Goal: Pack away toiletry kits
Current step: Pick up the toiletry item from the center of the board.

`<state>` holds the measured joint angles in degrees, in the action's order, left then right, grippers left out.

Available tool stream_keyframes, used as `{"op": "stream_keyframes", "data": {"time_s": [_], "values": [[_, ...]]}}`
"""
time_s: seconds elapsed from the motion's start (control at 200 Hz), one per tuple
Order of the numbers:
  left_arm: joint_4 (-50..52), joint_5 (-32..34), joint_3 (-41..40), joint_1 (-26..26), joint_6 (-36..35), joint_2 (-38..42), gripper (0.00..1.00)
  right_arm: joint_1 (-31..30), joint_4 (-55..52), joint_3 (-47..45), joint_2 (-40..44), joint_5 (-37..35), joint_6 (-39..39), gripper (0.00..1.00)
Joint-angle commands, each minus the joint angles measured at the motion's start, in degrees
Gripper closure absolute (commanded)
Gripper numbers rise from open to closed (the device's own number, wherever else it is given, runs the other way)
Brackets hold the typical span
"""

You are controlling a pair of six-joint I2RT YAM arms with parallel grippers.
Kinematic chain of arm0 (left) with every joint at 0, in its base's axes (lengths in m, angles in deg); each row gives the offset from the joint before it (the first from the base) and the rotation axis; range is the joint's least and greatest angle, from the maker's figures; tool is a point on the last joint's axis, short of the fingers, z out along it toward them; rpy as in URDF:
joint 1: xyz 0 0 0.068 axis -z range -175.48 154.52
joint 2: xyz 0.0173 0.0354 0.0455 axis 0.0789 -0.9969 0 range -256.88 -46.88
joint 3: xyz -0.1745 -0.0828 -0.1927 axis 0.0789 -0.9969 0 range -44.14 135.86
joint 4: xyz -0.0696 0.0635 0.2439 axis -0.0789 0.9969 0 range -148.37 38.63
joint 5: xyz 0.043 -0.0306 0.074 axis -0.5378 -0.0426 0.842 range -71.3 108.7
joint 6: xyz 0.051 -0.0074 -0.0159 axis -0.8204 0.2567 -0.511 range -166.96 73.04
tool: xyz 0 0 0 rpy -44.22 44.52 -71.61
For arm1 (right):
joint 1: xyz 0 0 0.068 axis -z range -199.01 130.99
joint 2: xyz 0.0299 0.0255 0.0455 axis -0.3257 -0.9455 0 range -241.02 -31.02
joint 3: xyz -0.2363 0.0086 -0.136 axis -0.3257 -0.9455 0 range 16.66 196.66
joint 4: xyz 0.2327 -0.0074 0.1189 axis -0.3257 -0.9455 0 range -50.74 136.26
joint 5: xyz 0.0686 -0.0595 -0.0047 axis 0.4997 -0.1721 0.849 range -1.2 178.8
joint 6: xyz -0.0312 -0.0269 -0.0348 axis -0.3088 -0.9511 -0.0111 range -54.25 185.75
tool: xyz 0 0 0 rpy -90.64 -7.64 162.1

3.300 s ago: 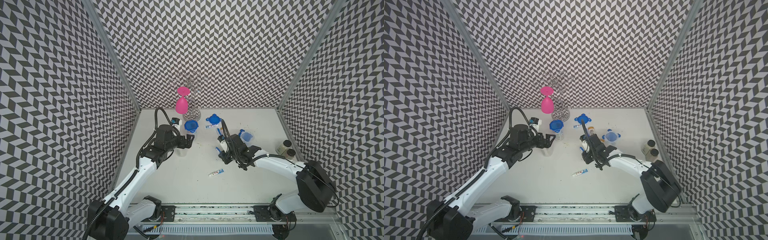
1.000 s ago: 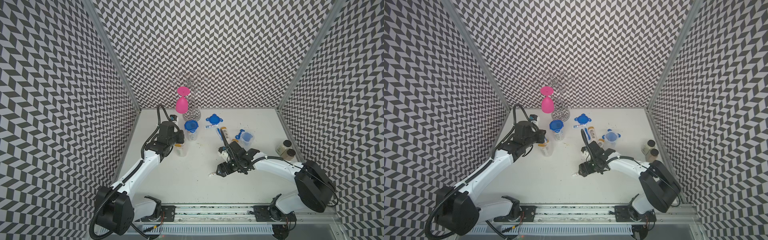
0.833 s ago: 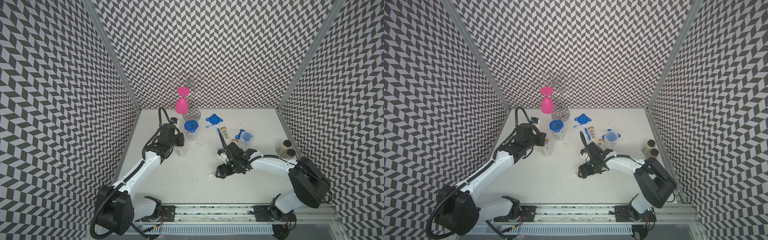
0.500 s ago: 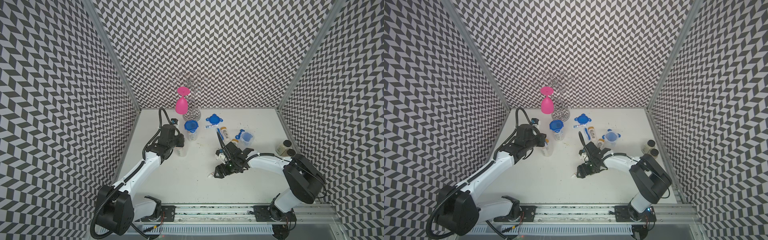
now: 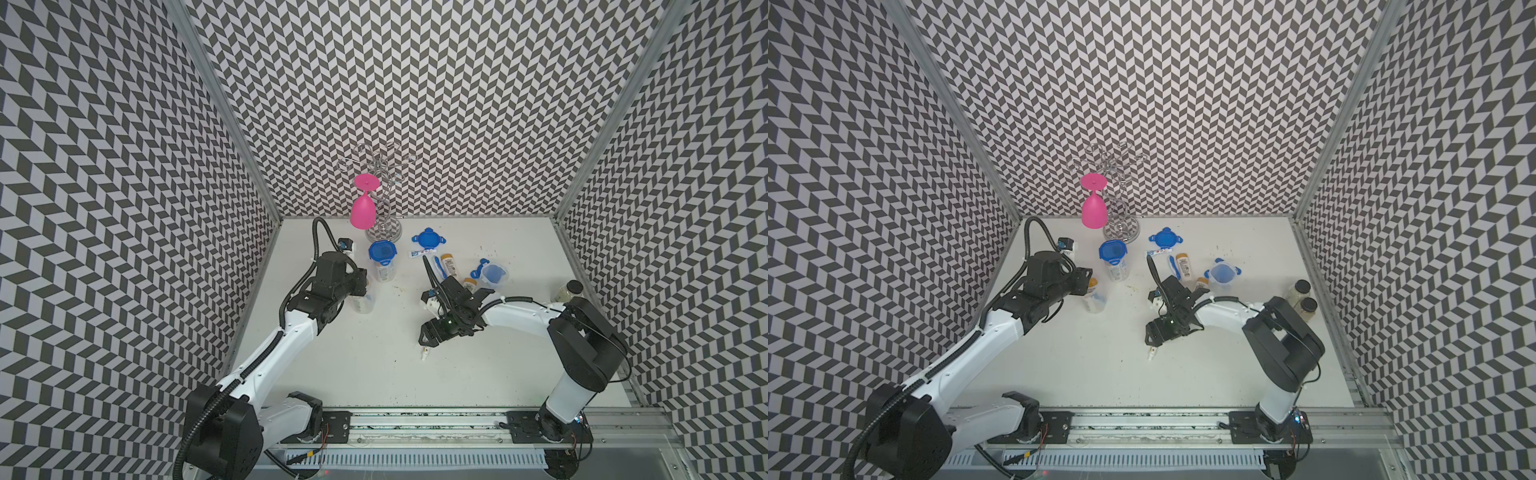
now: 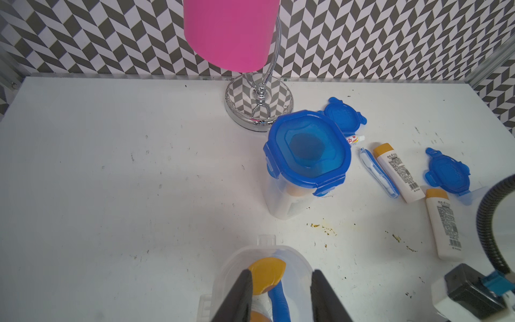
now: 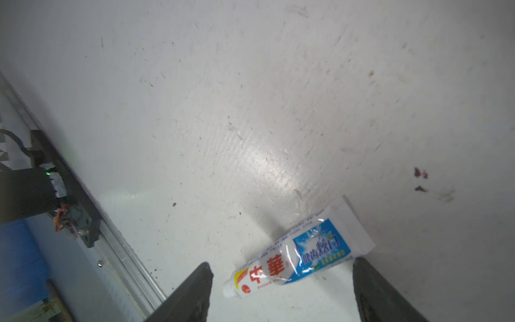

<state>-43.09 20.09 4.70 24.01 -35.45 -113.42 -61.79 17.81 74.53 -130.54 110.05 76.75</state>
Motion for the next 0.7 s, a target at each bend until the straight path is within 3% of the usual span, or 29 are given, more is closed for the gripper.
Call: {"op": "stream_keyframes", "data": {"time_s": [0.0,0.13,0.386,0.476,0.621,0.696], "values": [[1.1,-0.1,0.0,0.2,0.4,1.8,0.62,-3.8,-5.0,1.0,-2.7,-8.2,-2.8,0.21],[2.8,0.9,1.1,0.1,0.4,3.0,0.62,-8.2,-7.0,0.2,-4.6,-13.2,-3.7,0.21],[4.2,1.6,2.5,-0.1,0.4,4.8,0.62,-8.8,-8.9,-2.3,-1.8,-15.5,-1.7,0.26],[4.2,1.7,3.2,-0.1,0.8,4.6,0.62,-8.7,-9.0,-2.3,-1.7,-14.6,-1.4,0.36],[4.1,1.6,3.7,-0.1,0.9,4.7,0.62,-8.8,-9.8,-1.8,-3.8,-13.1,-1.8,0.43],[3.0,1.2,3.1,-0.2,1.2,5.0,0.62,-8.8,-11.0,-1.0,-4.0,-15.4,-2.7,0.53]]}}
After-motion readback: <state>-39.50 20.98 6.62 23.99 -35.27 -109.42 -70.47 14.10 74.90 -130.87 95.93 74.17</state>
